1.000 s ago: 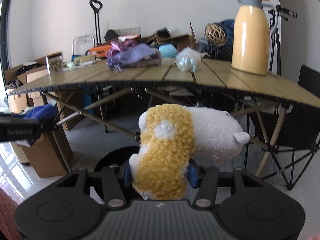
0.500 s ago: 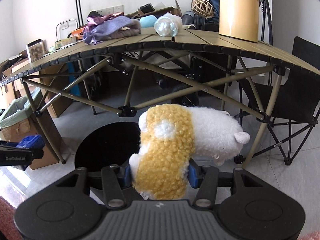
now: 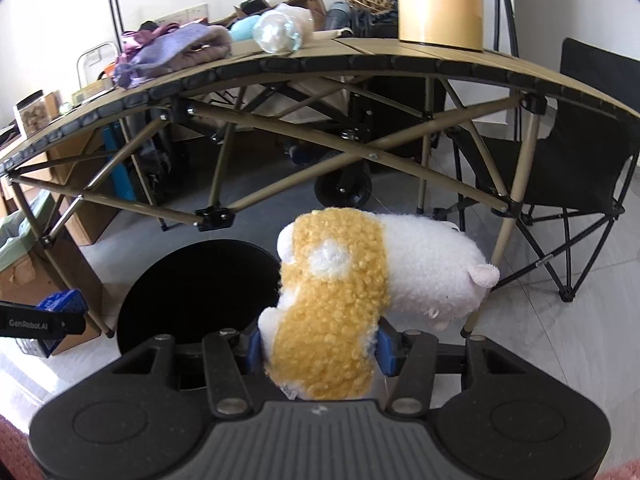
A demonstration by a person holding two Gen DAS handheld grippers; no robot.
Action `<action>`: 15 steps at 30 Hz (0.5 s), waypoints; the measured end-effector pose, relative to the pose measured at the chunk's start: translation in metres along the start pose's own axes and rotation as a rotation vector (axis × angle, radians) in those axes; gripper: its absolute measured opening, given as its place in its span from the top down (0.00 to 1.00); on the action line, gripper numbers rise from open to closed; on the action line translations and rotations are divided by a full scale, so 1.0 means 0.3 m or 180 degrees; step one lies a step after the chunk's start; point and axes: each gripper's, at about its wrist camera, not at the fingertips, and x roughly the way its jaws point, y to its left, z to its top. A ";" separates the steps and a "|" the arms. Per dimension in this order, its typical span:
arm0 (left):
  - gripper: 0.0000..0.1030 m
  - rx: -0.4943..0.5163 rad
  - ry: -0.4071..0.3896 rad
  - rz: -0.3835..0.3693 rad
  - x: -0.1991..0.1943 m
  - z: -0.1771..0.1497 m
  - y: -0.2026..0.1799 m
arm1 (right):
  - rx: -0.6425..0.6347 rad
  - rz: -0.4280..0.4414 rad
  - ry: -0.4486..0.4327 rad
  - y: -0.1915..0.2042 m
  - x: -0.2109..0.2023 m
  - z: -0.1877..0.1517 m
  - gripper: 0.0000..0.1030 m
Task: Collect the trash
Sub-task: 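Carry the tissue pack and plush sheep down over the black bin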
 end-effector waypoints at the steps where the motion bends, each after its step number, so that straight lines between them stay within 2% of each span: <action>1: 0.50 0.0003 0.0022 -0.0016 0.007 0.008 -0.011 | 0.0019 -0.0018 -0.0004 -0.005 0.002 0.000 0.50; 11: 0.50 0.0038 0.0194 -0.0218 0.055 0.088 -0.146 | 0.0150 -0.0145 0.0027 -0.050 0.027 -0.001 0.50; 15: 0.50 0.0068 0.0256 -0.0216 0.075 0.113 -0.203 | 0.0185 -0.0184 0.0021 -0.067 0.029 -0.002 0.50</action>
